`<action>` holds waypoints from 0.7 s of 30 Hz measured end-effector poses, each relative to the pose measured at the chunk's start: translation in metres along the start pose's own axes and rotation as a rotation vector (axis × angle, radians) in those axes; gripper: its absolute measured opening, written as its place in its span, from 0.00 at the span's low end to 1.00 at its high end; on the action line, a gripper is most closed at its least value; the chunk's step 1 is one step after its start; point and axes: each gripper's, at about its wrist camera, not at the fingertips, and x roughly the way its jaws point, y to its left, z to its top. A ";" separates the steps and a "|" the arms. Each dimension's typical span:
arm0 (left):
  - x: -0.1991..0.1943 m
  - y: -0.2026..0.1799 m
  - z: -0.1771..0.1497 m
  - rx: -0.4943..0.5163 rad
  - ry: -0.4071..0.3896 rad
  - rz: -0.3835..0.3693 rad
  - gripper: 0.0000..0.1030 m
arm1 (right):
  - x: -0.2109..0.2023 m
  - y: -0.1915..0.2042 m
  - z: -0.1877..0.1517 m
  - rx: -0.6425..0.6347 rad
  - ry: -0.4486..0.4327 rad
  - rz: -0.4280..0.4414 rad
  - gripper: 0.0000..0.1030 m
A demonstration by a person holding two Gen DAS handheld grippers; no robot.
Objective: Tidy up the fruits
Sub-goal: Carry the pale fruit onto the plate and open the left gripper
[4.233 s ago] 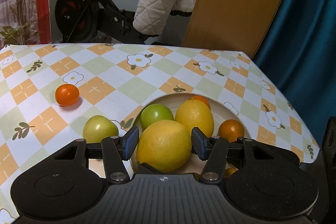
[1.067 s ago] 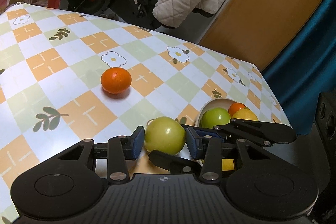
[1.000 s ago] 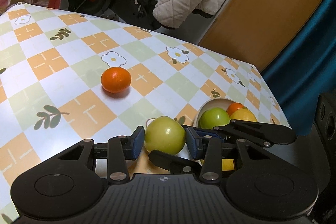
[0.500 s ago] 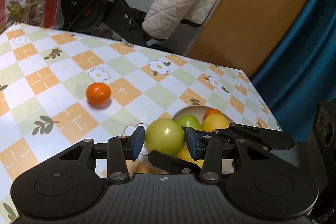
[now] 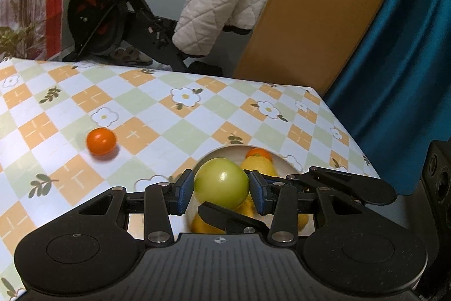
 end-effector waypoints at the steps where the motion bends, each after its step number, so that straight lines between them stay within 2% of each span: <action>1: 0.001 -0.003 0.000 0.006 0.002 -0.002 0.44 | -0.002 -0.003 -0.001 0.005 -0.004 -0.004 0.42; 13: 0.028 -0.046 -0.004 0.085 0.056 -0.042 0.44 | -0.027 -0.044 -0.024 0.091 -0.012 -0.066 0.42; 21: 0.037 -0.057 -0.014 0.116 0.093 -0.056 0.44 | -0.035 -0.060 -0.041 0.145 0.009 -0.078 0.42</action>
